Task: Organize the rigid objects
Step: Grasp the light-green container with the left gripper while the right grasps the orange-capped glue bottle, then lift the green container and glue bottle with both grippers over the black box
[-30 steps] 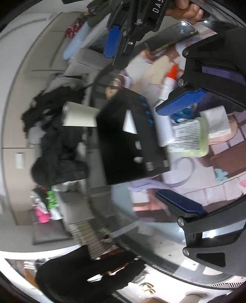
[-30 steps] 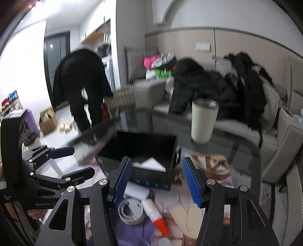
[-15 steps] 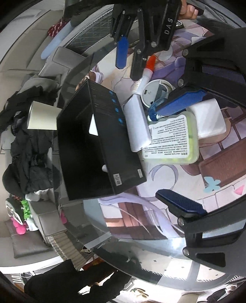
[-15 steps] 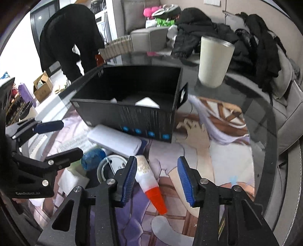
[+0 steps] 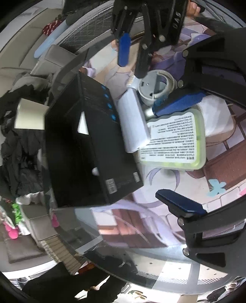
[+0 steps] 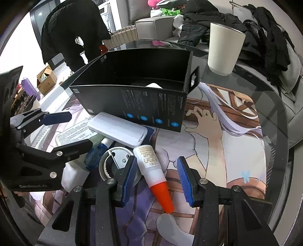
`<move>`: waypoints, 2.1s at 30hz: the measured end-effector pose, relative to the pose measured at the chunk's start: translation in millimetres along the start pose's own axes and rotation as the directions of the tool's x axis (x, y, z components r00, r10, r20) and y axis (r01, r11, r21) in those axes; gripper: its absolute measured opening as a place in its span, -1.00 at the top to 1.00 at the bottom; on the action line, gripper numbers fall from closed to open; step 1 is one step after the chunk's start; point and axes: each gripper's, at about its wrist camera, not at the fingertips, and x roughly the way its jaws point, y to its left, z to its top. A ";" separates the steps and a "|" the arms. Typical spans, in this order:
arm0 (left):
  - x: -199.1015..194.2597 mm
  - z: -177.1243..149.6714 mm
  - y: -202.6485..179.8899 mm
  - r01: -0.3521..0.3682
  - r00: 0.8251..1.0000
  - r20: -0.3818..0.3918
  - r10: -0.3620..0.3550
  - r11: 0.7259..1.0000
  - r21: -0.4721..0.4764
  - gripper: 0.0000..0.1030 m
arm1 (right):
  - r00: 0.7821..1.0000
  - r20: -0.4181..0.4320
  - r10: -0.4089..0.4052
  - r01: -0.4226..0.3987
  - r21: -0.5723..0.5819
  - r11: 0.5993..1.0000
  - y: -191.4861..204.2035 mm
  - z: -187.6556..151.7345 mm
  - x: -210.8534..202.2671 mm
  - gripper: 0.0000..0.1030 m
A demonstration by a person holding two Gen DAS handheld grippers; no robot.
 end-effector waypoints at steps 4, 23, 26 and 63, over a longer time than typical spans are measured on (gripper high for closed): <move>8.0 -2.6 -2.8 0.009 1.000 -0.027 -0.009 1.000 0.011 -0.04 | 1.000 -0.010 0.000 0.000 0.012 1.000 -4.8 0.6 0.4 0.13; -19.7 -44.0 20.7 0.075 0.996 -0.046 -0.076 0.997 -0.022 -0.05 | 0.997 -0.074 0.004 -0.007 -0.041 0.999 6.2 -24.9 -1.1 0.60; -21.0 -44.9 23.0 0.065 0.997 -0.038 -0.066 0.998 -0.013 -0.06 | 0.997 -0.075 0.000 -0.003 -0.039 0.999 11.4 -27.2 -4.8 0.60; -10.5 -39.7 20.0 -0.025 0.999 -0.027 0.026 0.999 0.033 -0.08 | 0.999 -0.018 -0.034 0.032 -0.086 0.996 13.5 -11.8 7.1 0.48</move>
